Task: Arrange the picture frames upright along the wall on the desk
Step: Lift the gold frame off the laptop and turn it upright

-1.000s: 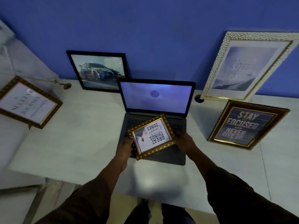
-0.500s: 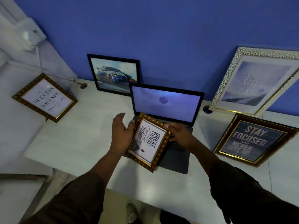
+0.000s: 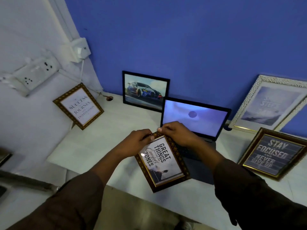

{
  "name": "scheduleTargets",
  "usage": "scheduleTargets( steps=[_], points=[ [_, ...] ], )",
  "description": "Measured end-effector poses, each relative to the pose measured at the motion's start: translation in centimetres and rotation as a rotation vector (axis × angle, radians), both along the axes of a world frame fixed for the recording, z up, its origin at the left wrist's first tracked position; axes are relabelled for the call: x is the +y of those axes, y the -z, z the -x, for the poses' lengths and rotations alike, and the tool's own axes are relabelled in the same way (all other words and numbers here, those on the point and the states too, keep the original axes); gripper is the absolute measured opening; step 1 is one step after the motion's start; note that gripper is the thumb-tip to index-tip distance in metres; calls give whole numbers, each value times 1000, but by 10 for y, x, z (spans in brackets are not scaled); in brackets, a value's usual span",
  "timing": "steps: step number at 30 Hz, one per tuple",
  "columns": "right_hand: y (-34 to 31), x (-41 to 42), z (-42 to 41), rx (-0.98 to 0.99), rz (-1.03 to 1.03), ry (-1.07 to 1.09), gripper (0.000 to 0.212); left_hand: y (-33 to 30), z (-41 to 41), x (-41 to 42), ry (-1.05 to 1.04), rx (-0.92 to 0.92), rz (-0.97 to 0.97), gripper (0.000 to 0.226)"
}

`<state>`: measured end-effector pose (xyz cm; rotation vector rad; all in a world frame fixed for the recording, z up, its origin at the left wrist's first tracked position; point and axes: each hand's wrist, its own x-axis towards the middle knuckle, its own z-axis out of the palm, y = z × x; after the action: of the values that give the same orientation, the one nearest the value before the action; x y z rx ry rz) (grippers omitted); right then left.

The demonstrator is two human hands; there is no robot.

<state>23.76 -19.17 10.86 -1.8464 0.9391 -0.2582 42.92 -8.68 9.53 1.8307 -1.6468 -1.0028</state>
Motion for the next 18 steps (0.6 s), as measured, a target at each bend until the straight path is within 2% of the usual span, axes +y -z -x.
scheduleTargets(
  steps=[4,9,18],
  points=[
    [-5,18,-25,22,0,22,49,12,-35,37,-152,134,39,27],
    [6,33,-41,50,-74,67,61,15,-79,80,-507,373,120,30],
    [9,39,-66,-248,-397,293,48,17,-101,90,-854,589,147,34]
  ],
)
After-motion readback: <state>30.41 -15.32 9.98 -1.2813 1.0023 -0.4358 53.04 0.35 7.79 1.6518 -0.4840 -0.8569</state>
